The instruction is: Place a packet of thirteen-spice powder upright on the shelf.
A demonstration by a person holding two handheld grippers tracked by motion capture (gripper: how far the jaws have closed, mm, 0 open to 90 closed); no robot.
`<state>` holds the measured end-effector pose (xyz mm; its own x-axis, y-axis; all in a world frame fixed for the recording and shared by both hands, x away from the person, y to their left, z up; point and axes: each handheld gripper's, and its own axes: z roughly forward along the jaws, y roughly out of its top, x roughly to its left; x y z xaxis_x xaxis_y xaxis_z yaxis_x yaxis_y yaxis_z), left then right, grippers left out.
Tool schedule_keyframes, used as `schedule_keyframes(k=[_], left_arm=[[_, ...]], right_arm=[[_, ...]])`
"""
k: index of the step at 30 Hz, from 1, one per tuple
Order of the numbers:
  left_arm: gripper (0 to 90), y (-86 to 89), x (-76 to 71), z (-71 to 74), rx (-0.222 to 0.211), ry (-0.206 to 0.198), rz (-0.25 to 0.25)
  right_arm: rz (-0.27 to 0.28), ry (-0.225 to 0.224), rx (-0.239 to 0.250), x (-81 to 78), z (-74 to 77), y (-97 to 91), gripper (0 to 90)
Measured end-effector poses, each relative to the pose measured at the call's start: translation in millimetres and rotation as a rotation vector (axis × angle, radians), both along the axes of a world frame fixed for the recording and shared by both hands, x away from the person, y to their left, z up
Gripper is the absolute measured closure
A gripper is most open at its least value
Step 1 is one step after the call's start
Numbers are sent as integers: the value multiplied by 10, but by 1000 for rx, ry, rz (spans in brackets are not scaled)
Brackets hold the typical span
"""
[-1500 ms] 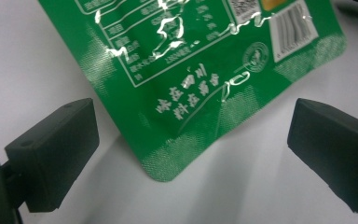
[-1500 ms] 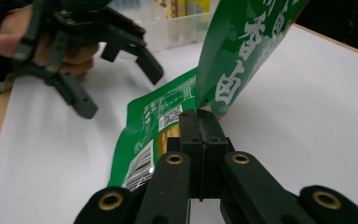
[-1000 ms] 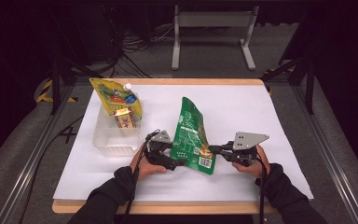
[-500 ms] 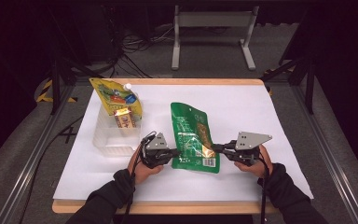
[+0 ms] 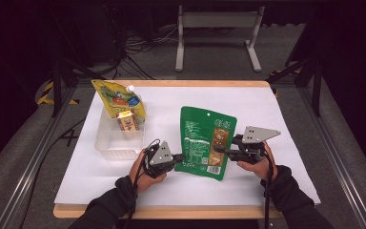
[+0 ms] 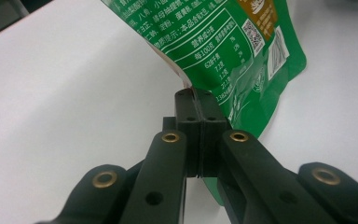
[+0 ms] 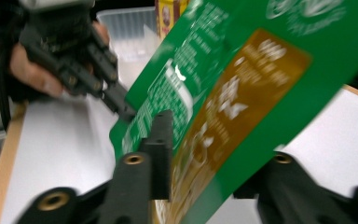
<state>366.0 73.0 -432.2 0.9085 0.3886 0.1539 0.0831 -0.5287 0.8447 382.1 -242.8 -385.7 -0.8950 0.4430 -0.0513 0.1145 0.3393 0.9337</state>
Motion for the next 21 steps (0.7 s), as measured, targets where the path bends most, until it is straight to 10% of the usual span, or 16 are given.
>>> schedule_keyframes(k=[10,21], left_arm=[[559,-19,12,123,-110,17,10],[574,-23,61,285,-173,22,-15]], right_arm=[[59,-54,-7,-95,81,30,887],[54,-65,-2,-115,153,6,831]])
